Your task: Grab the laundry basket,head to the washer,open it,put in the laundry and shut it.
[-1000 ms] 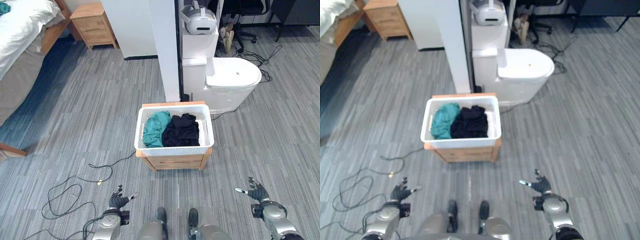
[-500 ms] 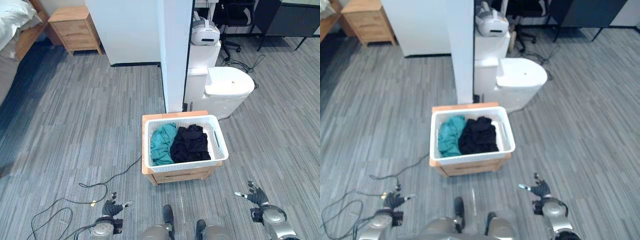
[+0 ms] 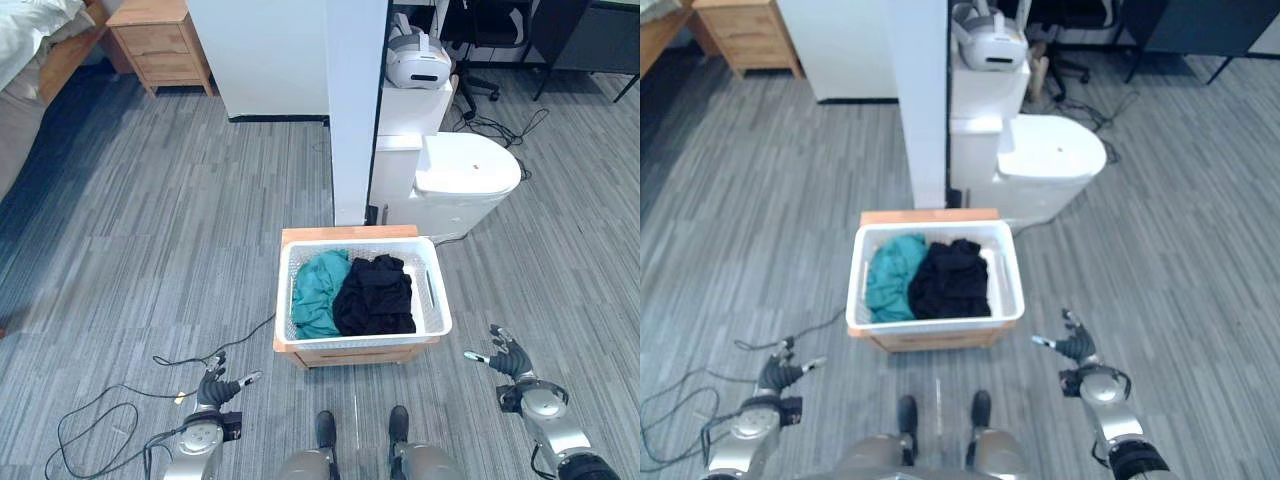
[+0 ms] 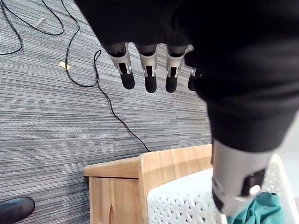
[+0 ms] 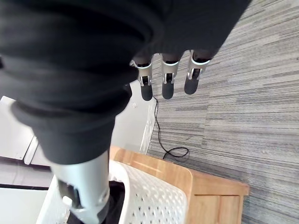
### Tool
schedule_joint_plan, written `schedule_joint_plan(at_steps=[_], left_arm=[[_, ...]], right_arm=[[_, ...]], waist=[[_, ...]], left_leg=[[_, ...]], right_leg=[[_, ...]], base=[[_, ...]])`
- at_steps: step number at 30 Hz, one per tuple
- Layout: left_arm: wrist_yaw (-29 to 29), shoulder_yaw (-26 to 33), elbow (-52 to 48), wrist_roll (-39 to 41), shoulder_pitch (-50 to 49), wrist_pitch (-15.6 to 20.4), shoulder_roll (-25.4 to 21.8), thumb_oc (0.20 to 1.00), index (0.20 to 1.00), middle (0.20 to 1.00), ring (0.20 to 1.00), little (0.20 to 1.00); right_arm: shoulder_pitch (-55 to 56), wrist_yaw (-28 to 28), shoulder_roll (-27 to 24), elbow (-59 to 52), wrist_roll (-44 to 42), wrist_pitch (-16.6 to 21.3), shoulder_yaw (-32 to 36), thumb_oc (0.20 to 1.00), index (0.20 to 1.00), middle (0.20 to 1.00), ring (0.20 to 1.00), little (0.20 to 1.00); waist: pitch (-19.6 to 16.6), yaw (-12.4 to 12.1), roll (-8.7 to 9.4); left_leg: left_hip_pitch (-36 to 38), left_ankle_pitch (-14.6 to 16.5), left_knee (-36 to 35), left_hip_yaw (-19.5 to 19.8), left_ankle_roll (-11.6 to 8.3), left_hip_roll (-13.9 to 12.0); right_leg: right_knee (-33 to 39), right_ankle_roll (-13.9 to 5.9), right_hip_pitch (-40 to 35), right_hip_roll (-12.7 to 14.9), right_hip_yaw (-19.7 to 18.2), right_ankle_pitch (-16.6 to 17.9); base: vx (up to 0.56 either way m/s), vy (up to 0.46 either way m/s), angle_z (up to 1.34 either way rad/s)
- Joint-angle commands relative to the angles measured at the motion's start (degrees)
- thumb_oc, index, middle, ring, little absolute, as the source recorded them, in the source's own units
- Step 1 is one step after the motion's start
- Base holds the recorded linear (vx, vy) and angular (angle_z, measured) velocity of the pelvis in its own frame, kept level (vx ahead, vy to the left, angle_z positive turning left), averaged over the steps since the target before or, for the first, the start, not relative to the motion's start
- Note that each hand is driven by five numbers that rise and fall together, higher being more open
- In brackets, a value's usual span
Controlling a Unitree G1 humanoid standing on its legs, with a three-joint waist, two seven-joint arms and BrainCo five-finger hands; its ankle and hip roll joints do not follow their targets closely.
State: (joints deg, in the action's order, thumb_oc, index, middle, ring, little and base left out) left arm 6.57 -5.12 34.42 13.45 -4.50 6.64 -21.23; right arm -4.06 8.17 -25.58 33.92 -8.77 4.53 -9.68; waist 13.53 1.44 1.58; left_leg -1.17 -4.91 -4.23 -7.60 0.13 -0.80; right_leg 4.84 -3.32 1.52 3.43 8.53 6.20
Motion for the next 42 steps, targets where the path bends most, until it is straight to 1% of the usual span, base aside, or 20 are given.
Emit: schedule_joint_plan(at_steps=[1,3,5,7,9,11,12,16,17,19,20,21,22,27,30,31,33,36,40,42], left_arm=[[5.62,-1.76,0.32,2.31,8.33,2.83,0.29,1.000,1.000,1.000,1.000,1.000],[6.66,-2.46,1.04,2.82,10.29,3.01,0.65,1.000,1.000,1.000,1.000,1.000],[9.53,-4.64,4.48,4.32,15.67,3.11,1.70,1.000,1.000,1.000,1.000,1.000],[10.56,-5.53,5.73,4.32,17.72,3.01,1.98,1.000,1.000,1.000,1.000,1.000],[12.36,-7.53,10.11,5.16,22.39,2.77,2.84,1.000,1.000,1.000,1.000,1.000],[13.30,-9.15,14.16,5.44,26.97,2.47,2.52,1.000,1.000,1.000,1.000,1.000],[13.92,-10.95,17.72,4.79,30.77,1.87,2.26,1.000,1.000,1.000,1.000,1.000],[13.70,-13.94,23.94,3.86,36.30,0.68,2.27,1.000,1.000,1.000,1.000,1.000],[13.70,-13.94,23.96,3.86,36.32,0.69,2.27,1.000,1.000,1.000,1.000,1.000],[13.64,-16.05,27.97,3.91,40.30,0.03,3.45,1.000,1.000,1.000,1.000,1.000],[13.54,-16.75,28.16,3.71,41.48,-0.03,3.57,0.956,0.956,0.956,0.956,0.956],[13.46,-17.05,27.82,3.47,42.06,0.02,3.56,0.501,0.501,0.501,0.501,0.501],[13.46,-17.05,27.82,3.47,42.06,0.02,3.56,0.200,0.200,0.200,0.200,0.200],[13.68,-17.28,18.89,3.95,39.67,1.68,4.24,0.200,0.200,0.200,0.200,0.200],[14.04,-15.94,11.17,3.63,36.04,2.48,4.41,0.200,0.200,0.200,0.200,0.200],[14.05,-15.94,11.14,3.62,36.01,2.45,4.40,0.200,0.200,0.200,0.200,0.200],[12.80,-13.08,0.26,3.80,27.19,3.48,4.85,0.200,0.200,0.200,0.200,0.200],[10.50,-11.04,-6.84,3.90,19.67,3.40,4.51,0.200,0.200,0.200,0.200,0.200],[5.45,-6.17,-19.38,4.10,6.10,2.37,1.91,0.200,0.200,0.200,0.200,0.200],[4.76,-5.59,-20.93,4.14,4.10,2.04,1.53,0.200,0.200,0.200,0.200,0.200]], right_arm=[[-7.79,3.70,-2.48,-1.58,0.36,1.78,-2.93,1.000,1.000,1.000,1.000,1.000],[-9.90,4.44,-2.19,-1.00,-0.25,1.76,-3.86,1.000,1.000,1.000,1.000,1.000],[-15.45,6.06,-0.41,1.92,-2.49,1.51,-6.67,1.000,1.000,1.000,1.000,1.000],[-17.39,6.78,0.41,3.41,-3.31,1.40,-7.60,1.000,1.000,1.000,1.000,1.000],[-21.62,8.02,2.73,6.89,-5.34,1.49,-9.82,1.000,1.000,1.000,1.000,1.000],[-25.76,9.00,3.74,10.23,-6.94,1.19,-11.73,1.000,1.000,1.000,1.000,1.000],[-29.38,9.62,4.52,12.83,-7.88,1.07,-13.67,1.000,1.000,1.000,1.000,1.000],[-34.87,9.59,6.02,17.53,-8.80,0.49,-17.33,1.000,1.000,1.000,1.000,1.000],[-34.90,9.58,6.02,17.55,-8.81,0.50,-17.33,1.000,1.000,1.000,1.000,1.000],[-38.82,9.34,7.34,21.40,-8.61,-0.22,-20.16,1.000,1.000,1.000,1.000,1.000],[-39.49,9.20,7.72,21.99,-8.69,-0.48,-20.78,0.495,0.495,0.495,0.495,0.495],[-39.67,9.12,7.94,21.86,-8.80,-0.49,-20.99,0.200,0.200,0.200,0.200,0.200],[-39.67,9.12,7.94,21.86,-8.80,-0.49,-20.99,0.200,0.200,0.200,0.200,0.200],[-36.52,9.03,7.52,15.58,-10.11,1.24,-19.43,0.200,0.200,0.200,0.200,0.200],[-31.88,9.35,6.06,7.57,-9.18,2.53,-17.00,0.200,0.200,0.200,0.200,0.200],[-31.86,9.36,6.07,7.53,-9.17,2.51,-16.99,0.200,0.200,0.200,0.200,0.200],[-22.21,8.52,3.56,-3.82,-6.39,3.76,-11.75,0.200,0.200,0.200,0.200,0.200],[-14.17,6.96,2.03,-11.40,-4.23,4.26,-7.75,0.200,0.200,0.200,0.200,0.200],[-0.24,3.03,0.43,-24.08,-1.11,4.58,-1.04,0.200,0.200,0.200,0.200,0.200],[1.80,2.37,0.64,-25.51,-1.08,4.63,-0.18,0.200,0.200,0.200,0.200,0.200]], waist=[[0.60,-0.02,1.09],[1.02,0.03,1.07],[1.81,0.25,1.15],[2.05,0.31,1.14],[2.93,0.35,1.10],[3.30,0.62,1.06],[4.22,0.69,0.95],[5.13,0.76,0.95],[5.14,0.76,0.95],[5.90,0.74,0.70],[6.18,0.79,0.60],[6.37,0.79,0.53],[6.38,0.79,0.53],[6.58,1.09,0.18],[6.41,1.20,0.04],[6.27,1.23,0.07],[5.10,1.34,-0.31],[3.14,1.75,-0.31],[-0.12,2.38,-0.19],[-0.57,2.58,-0.11]], left_leg=[[-1.19,8.02,5.71,1.05,-2.12,-0.44],[-2.53,7.49,5.53,1.02,-2.35,-0.59],[-5.11,6.36,4.96,0.90,-2.74,-0.92],[-6.03,5.99,4.89,0.91,-2.80,-0.99],[-7.59,5.43,4.92,0.91,-2.99,-1.15],[-9.05,4.72,4.78,1.07,-3.12,-1.21],[-9.83,4.42,4.77,0.97,-3.24,-1.28],[-11.47,3.53,4.53,1.03,-3.42,-1.33],[-11.48,3.53,4.53,1.03,-3.42,-1.33],[-12.14,2.86,4.12,1.10,-3.54,-1.32],[-12.25,2.65,3.97,1.16,-3.56,-1.30],[-12.25,2.46,3.79,1.26,-3.59,-1.25],[-12.24,2.46,3.78,1.26,-3.59,-1.25],[-11.80,2.18,2.86,1.31,-3.58,-0.92],[-10.50,2.86,2.91,1.23,-3.50,-0.88],[-10.69,2.74,2.90,1.24,-3.49,-0.84],[-7.79,4.34,3.25,1.11,-3.32,-1.00],[-4.97,5.40,3.37,0.89,-3.26,-1.29],[-0.78,6.51,4.19,1.33,-3.51,-2.02],[-0.21,6.91,4.81,1.60,-3.47,-2.06]], right_leg=[[-4.96,-3.03,4.27,1.01,0.12,-6.39],[-4.93,-2.93,5.63,0.94,0.21,-6.17],[-4.62,-2.84,8.28,0.57,0.23,-5.43],[-4.72,-2.81,9.24,0.47,0.09,-5.22],[-4.97,-2.76,10.81,0.17,-0.23,-5.00],[-5.27,-2.71,12.36,0.09,-0.49,-4.65],[-5.75,-2.68,13.35,-0.07,-0.73,-4.67],[-6.49,-2.72,15.26,0.06,-0.94,-4.38],[-6.50,-2.72,15.27,0.07,-0.94,-4.38],[-6.72,-2.74,16.02,0.20,-0.93,-4.19],[-6.75,-2.80,16.25,0.24,-0.98,-4.14],[-6.69,-2.83,16.27,0.20,-0.94,-4.05],[-6.69,-2.83,16.27,0.20,-0.94,-4.04],[-6.14,-3.04,15.87,0.21,-1.25,-3.86],[-6.04,-3.05,14.57,0.00,-1.43,-4.33],[-5.97,-3.05,14.73,0.03,-1.42,-4.20],[-6.08,-2.86,11.82,-0.10,-1.37,-5.45],[-5.55,-2.60,8.84,-0.23,-1.12,-6.37],[-4.61,-2.04,3.35,-1.15,-1.30,-8.02],[-4.74,-1.83,2.58,-1.23,-1.45,-8.21]], base=[[-0.13,-0.098,0.10],[-0.09,-0.064,0.02],[-0.07,-0.069,-0.04],[-0.04,-0.037,-0.06],[-0.06,-0.048,-0.02],[-0.06,-0.028,-0.05],[-0.07,-0.028,-0.02],[-0.02,-0.011,0.01],[0.00,0.000,0.00],[-0.01,0.001,0.02],[-0.02,0.002,0.03],[0.00,0.000,0.00],[0.00,0.000,0.00],[0.00,0.000,0.00],[0.00,-0.001,0.02],[0.00,0.000,0.00],[0.07,-0.017,-0.04],[0.11,-0.036,0.03],[0.09,-0.080,0.08],[0.04,-0.035,0.02]])
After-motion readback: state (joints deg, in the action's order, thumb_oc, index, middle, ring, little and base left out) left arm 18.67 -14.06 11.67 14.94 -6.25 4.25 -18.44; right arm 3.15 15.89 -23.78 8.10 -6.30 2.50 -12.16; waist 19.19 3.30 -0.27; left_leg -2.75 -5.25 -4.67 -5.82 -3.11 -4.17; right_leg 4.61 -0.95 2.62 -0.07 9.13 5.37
